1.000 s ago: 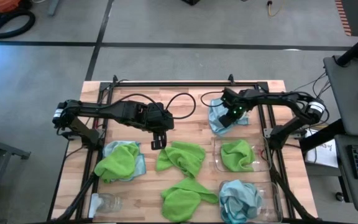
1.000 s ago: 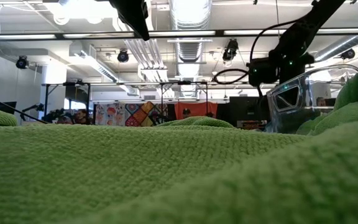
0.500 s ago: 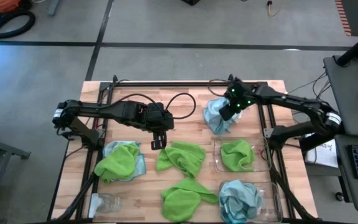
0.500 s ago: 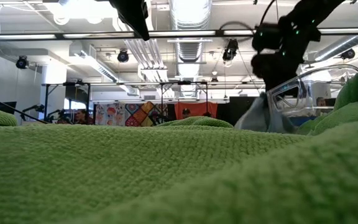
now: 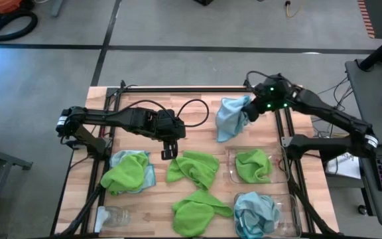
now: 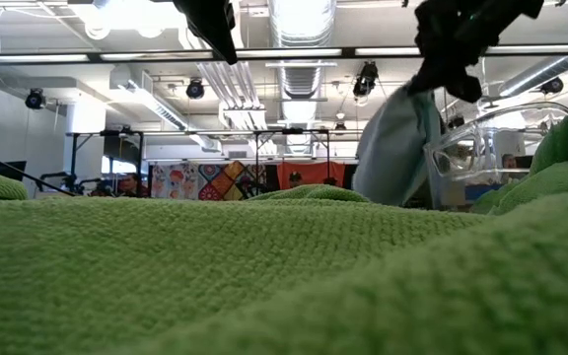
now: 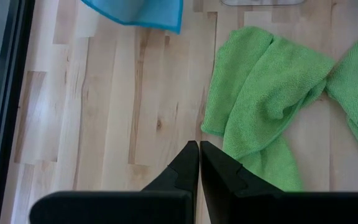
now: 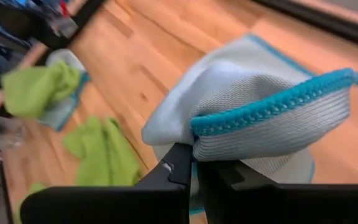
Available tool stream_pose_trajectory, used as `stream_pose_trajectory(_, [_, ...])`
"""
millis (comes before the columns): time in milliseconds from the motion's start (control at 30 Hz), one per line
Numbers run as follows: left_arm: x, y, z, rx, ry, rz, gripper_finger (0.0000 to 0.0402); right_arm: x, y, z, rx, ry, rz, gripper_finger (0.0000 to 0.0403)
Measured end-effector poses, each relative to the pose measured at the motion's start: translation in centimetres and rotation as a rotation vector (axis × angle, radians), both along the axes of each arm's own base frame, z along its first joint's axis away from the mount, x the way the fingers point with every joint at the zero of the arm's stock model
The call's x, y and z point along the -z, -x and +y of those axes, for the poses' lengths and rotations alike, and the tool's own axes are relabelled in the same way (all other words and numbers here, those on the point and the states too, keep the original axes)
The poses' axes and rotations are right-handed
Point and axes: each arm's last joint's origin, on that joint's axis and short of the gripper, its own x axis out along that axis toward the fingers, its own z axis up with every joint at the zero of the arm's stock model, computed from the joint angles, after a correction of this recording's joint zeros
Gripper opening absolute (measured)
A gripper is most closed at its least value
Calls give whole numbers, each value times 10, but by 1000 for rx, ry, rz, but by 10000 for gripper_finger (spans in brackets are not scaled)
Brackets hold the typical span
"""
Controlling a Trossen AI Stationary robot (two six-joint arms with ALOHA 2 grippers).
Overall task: Sort microfiber towel by color & place in baskets
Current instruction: Put the blue microfiber cloth into the bottom transparent bin
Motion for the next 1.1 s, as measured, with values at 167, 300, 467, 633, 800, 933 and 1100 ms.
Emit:
stream_pose_trajectory(167, [0, 0, 0, 0, 0, 0, 0, -20, 9, 7, 1, 40, -78, 12])
stream_pose_trajectory(300, [0, 0, 0, 0, 0, 0, 0, -29, 13, 12, -52, 22, -136, 12])
stream_pose_trajectory(467, [0, 0, 0, 0, 0, 0, 0, -37, 16, 21, -204, -46, -224, 12])
stream_pose_trajectory(633, [0, 0, 0, 0, 0, 0, 0, -52, 20, 35, -352, -45, -306, 12])
stream_pose_trajectory(800, [0, 0, 0, 0, 0, 0, 0, -74, 27, 56, -481, 57, -406, 12])
stream_pose_trajectory(933, [0, 0, 0, -1, 0, 1, 0, -92, 42, 75, -568, 103, -486, 12])
stream_pose_trajectory(1100, [0, 0, 0, -8, 4, 2, 0, -106, 59, 94, -650, 101, -583, 12])
